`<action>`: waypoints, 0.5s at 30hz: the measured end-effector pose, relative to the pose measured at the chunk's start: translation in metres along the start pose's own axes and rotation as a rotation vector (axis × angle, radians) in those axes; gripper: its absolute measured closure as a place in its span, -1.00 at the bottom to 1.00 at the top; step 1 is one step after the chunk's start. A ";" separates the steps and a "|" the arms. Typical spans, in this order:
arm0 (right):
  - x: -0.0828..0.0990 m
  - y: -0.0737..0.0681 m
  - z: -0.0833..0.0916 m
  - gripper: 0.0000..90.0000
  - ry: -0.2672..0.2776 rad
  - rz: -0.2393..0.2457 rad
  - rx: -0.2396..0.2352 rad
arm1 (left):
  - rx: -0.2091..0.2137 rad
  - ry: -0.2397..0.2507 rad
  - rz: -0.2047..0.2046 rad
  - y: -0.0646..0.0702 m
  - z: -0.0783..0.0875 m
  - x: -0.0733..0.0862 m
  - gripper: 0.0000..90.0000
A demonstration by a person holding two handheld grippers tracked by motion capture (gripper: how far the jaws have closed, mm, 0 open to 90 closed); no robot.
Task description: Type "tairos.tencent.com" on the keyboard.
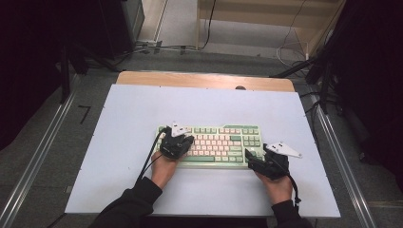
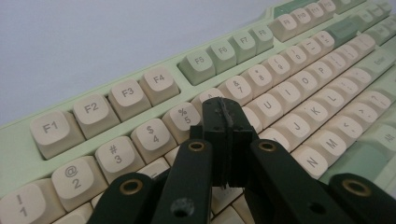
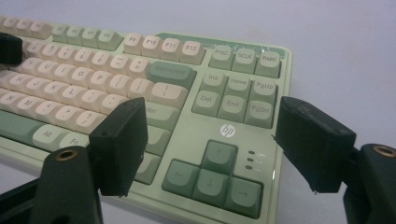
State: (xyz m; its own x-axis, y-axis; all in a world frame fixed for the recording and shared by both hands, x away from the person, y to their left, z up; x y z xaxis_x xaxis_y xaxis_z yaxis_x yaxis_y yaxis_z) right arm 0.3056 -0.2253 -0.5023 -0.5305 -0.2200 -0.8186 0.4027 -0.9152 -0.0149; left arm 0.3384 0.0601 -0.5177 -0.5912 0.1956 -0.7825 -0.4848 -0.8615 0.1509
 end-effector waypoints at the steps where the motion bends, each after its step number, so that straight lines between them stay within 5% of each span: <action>1: 0.000 0.000 0.000 -0.47 0.000 0.001 0.000 | -0.007 0.000 -0.003 0.000 0.000 0.000 1.00; 15: -0.004 -0.006 -0.006 -0.47 0.006 0.018 -0.021 | 0.028 0.053 0.022 -0.001 0.018 -0.004 0.98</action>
State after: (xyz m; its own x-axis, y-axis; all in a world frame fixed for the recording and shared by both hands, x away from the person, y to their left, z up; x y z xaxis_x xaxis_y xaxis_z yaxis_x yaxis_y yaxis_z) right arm 0.3098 -0.2173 -0.5018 -0.5189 -0.2343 -0.8221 0.4274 -0.9040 -0.0122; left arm 0.3294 0.0692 -0.5038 -0.5668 0.1512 -0.8098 -0.4907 -0.8516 0.1844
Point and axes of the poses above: each handheld gripper's, and its own axes: z roughly backward along the jaws, x roughly out of its underside, y roughly to its right, the point moved 4 cm from there along -z, roughly forward along the jaws, and after that the axes turned 3 degrees about z, right-handed, at the moved point
